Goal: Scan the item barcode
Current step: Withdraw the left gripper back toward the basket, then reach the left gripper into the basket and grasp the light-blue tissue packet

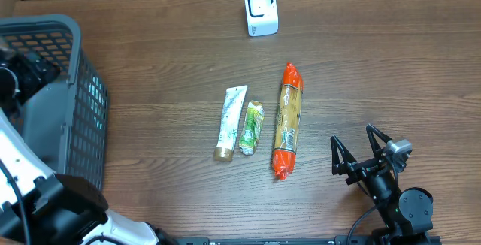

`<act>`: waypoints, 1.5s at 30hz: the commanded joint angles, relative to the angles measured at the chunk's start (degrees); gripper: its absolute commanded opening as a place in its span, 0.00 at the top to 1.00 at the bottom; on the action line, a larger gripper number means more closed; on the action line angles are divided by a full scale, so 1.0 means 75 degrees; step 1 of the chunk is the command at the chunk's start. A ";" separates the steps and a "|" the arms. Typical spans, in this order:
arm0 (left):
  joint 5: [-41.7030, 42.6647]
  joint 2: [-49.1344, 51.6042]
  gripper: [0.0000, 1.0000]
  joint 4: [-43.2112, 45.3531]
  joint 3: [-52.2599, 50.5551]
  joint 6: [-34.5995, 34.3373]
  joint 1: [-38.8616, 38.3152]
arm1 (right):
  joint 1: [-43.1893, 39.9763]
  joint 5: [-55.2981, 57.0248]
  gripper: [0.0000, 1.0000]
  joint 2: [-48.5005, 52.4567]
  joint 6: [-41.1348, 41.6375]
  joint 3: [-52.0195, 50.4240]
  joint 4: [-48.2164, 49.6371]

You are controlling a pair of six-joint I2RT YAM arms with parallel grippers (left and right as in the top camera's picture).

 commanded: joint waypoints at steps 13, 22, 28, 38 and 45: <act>0.0437 0.0070 0.18 0.2731 -0.3095 0.1853 0.0038 | -0.0009 0.0073 0.00 -0.0070 -0.0026 -0.0082 0.0038; 0.1154 0.0082 0.18 0.4438 -0.4223 0.2107 0.0026 | -0.0009 0.0073 0.00 -0.0070 -0.0026 -0.0082 0.0038; 0.1151 0.0096 0.19 0.5152 -0.4899 0.2267 0.0026 | -0.0009 0.0073 0.00 -0.0070 -0.0026 -0.0082 0.0038; 0.0761 0.0513 0.33 0.5353 -0.5170 0.2358 0.0029 | -0.0009 0.0073 0.00 -0.0070 -0.0026 -0.0082 0.0038; -0.0233 0.0676 0.54 0.5304 -0.5170 0.1909 0.0023 | -0.0009 0.0073 0.00 -0.0070 -0.0026 -0.0082 0.0038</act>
